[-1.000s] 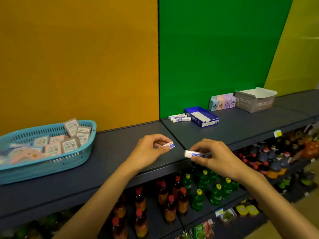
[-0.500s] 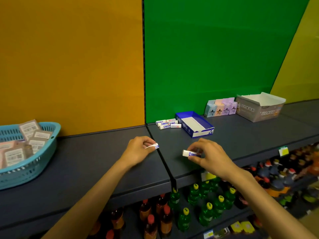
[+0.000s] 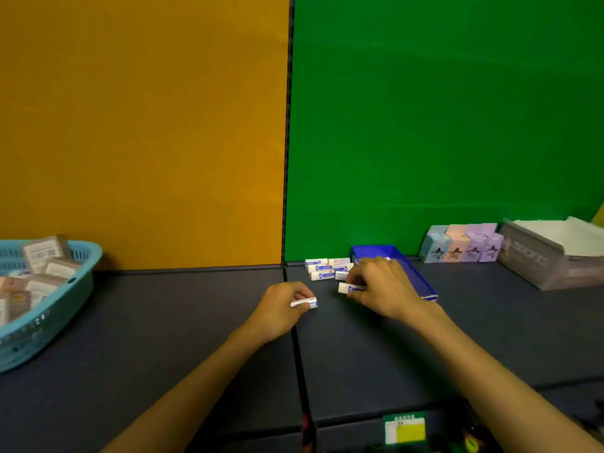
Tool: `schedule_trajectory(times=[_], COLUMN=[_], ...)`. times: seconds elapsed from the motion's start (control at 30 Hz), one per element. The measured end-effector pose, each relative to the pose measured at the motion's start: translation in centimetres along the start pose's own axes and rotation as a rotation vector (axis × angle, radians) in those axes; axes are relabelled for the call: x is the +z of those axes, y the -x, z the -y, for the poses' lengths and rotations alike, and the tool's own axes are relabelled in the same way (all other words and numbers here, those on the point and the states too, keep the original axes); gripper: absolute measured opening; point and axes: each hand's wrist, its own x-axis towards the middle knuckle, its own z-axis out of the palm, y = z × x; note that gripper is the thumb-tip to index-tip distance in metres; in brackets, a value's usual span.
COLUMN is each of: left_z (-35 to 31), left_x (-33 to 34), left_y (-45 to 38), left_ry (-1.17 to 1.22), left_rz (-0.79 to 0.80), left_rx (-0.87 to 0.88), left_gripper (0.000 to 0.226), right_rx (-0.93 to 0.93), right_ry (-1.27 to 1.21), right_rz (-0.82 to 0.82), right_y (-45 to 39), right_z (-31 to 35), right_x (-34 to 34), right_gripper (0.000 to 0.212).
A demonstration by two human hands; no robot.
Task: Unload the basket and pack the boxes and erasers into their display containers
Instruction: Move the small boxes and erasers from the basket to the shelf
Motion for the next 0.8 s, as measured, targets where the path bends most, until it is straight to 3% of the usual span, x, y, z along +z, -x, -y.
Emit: schedule_trajectory(times=[0.23, 0.47, 0.8], left_z=[-1.1, -1.5, -2.1], left_x=[1.6, 3.2, 4.6], left_y=[-2.1, -4.0, -6.5], left_ry=[-0.035, -0.169, -0.292], left_rz=[-0.087, -0.150, -0.240], left_rx=[-0.013, -0.025, -0.071], left_gripper=[0.016, 0.018, 0.020], right_rx=[-0.065, -0.053, -0.083], right_ry=[0.080, 0.216, 0.062], right_rz=[0.093, 0.056, 0.051], right_y=[-4.2, -6.5, -6.5], right_z=[-1.0, -1.9, -3.6], right_x=[2.8, 4.0, 3.7], right_gripper=[0.022, 0.023, 0.021])
